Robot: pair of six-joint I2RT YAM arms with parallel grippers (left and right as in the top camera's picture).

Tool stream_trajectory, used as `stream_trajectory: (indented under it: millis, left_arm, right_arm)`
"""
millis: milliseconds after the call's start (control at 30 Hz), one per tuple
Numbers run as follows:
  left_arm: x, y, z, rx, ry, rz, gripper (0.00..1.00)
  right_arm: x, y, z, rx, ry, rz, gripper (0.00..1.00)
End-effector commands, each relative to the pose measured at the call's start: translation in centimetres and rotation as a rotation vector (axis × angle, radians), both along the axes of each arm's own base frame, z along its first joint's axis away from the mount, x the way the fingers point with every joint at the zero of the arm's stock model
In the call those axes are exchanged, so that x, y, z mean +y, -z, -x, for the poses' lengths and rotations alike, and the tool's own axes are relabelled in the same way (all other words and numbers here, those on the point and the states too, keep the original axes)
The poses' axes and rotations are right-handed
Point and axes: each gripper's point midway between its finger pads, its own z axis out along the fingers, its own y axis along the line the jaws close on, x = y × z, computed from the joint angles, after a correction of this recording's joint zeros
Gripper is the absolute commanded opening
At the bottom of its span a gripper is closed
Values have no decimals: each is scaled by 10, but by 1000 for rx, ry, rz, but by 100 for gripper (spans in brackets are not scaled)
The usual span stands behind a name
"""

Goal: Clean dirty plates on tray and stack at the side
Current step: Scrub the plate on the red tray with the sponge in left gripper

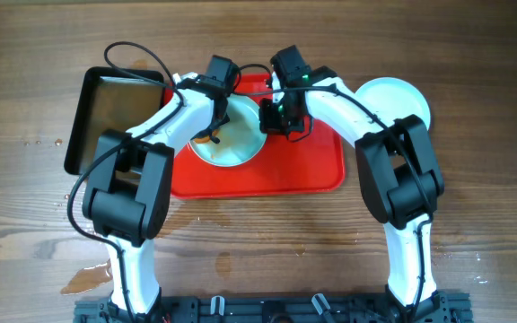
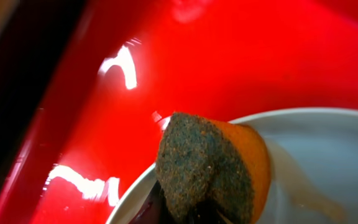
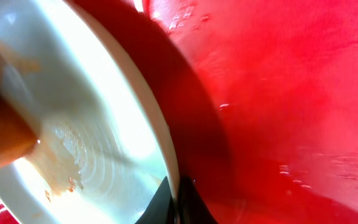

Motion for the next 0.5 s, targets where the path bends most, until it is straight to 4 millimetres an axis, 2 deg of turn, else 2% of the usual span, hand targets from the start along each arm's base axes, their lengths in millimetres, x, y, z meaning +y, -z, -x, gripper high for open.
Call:
stream_trajectory:
  millis: [0, 67, 133, 200, 233, 300, 400, 467]
  left_arm:
    - [46, 63, 47, 191, -75, -147, 4]
    - [10, 78, 62, 348, 169, 42, 4]
    - [-28, 82, 87, 482, 369, 260, 4]
    - [-56, 76, 111, 571, 513, 441, 4]
    - [-63, 73, 118, 591, 562, 493, 4]
    - [-89, 60, 139, 633, 767, 660, 4]
    - [-99, 55, 147, 639, 900, 695, 4]
    - [-100, 57, 144, 624, 901, 683, 4]
  right_arm:
    - [-21, 28, 11, 54, 14, 85, 4]
    - [-21, 28, 11, 54, 13, 85, 4]
    - [-21, 28, 11, 53, 9, 85, 4]
    - [-21, 28, 11, 51, 6, 85, 4]
    - [-20, 28, 11, 50, 6, 85, 4]
    - [-20, 28, 11, 49, 6, 84, 4]
    - [-20, 27, 11, 49, 2, 79, 4]
    - [-15, 26, 11, 64, -6, 31, 4]
